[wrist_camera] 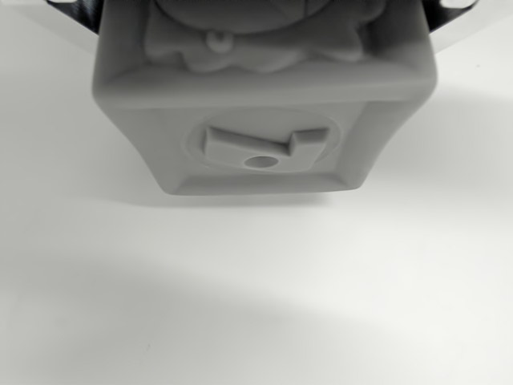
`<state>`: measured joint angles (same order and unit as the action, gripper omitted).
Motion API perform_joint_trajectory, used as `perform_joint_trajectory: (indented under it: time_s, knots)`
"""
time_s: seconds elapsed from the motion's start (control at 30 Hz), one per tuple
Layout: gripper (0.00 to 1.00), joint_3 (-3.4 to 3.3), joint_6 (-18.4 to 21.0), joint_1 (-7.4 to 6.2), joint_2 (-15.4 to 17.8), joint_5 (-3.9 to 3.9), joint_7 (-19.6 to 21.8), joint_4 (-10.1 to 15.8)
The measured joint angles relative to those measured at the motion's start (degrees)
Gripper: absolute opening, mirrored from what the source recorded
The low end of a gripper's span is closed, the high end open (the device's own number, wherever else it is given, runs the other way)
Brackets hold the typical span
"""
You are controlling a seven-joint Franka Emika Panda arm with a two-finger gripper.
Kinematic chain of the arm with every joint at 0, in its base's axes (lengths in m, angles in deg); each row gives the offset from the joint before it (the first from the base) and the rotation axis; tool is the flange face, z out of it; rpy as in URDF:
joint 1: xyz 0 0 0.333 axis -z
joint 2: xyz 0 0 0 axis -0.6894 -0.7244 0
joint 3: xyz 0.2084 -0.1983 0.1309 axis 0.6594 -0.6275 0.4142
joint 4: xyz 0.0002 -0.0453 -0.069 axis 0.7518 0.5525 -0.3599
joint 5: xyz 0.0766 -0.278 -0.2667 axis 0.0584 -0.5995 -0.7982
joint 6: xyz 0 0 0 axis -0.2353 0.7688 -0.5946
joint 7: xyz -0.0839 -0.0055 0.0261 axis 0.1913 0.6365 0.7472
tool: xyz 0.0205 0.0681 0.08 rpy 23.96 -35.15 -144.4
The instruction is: Destack cube
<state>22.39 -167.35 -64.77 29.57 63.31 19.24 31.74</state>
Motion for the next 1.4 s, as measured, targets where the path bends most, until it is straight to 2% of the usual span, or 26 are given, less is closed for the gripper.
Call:
perform_joint_trajectory:
  time_s: [0.5,0.53,1.4]
  knots:
    - [0.0,0.0,-1.2,0.0,-1.7,0.02,0.0,-0.6]
    - [1.0,0.0,-1.2,0.0,-1.7,0.02,0.0,-0.6]
    - [1.0,0.0,-1.3,0.0,-1.8,0.02,0.0,-0.6]
